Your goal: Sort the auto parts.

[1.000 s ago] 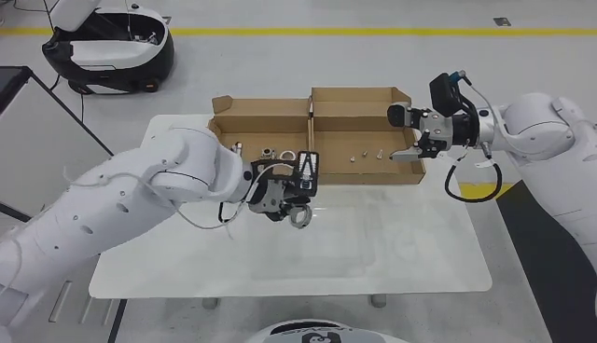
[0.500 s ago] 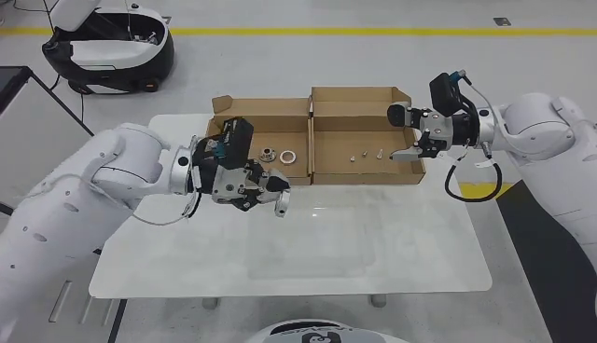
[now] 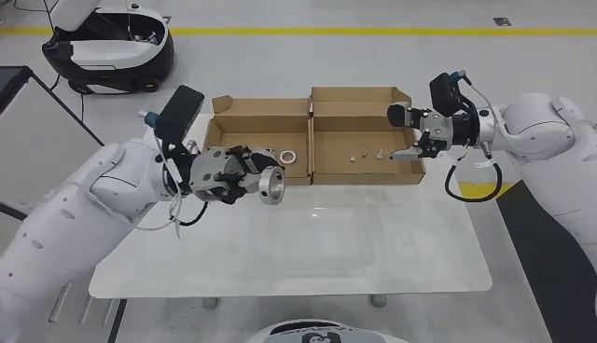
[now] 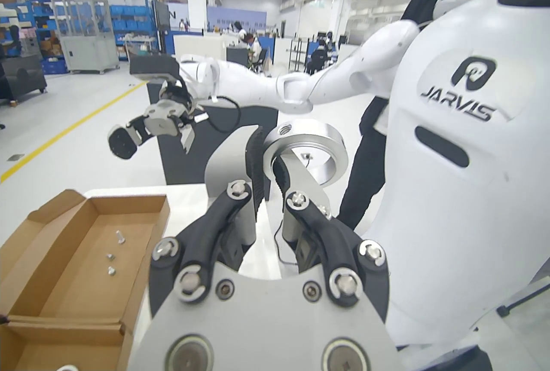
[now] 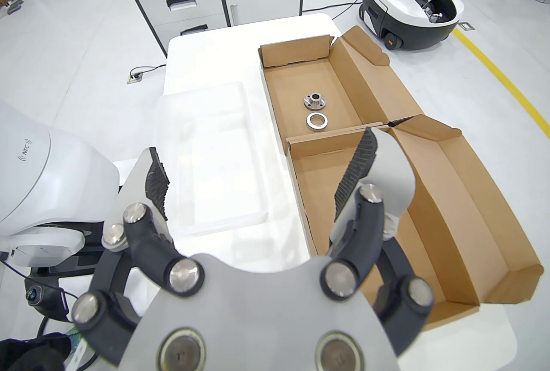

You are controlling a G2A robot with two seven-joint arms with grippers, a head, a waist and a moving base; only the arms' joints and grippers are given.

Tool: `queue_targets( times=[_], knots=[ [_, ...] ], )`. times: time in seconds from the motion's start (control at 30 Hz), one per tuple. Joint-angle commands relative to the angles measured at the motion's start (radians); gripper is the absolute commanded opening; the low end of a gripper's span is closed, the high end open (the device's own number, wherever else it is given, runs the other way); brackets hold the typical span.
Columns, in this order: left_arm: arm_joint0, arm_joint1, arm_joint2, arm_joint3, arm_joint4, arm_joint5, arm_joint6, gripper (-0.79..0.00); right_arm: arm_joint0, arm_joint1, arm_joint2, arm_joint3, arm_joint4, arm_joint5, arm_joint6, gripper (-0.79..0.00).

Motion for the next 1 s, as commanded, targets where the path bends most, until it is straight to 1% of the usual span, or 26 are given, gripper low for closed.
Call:
queue_targets(
  times=[0.0,0.1,0.13,0.23,0.97],
  knots=[
    [0.008,-0.005,-0.006,-0.020,-0.024,0.000,0.031,-0.785,0.000,0.000,0.000,0.000,0.000,0.000,0.000,0.000],
    [0.016,-0.018,-0.015,-0.061,-0.061,0.000,0.079,-0.785,0.000,0.000,0.000,0.000,0.000,0.000,0.000,0.000],
    [0.019,-0.025,-0.020,-0.081,-0.077,0.000,0.111,-0.785,0.000,0.000,0.000,0.000,0.000,0.000,0.000,0.000],
    [0.029,-0.040,-0.028,-0.102,-0.070,0.000,0.140,-0.785,0.000,0.000,0.000,0.000,0.000,0.000,0.000,0.000],
    [0.029,-0.040,-0.028,-0.102,-0.070,0.000,0.140,-0.785,0.000,0.000,0.000,0.000,0.000,0.000,0.000,0.000]
  ],
)
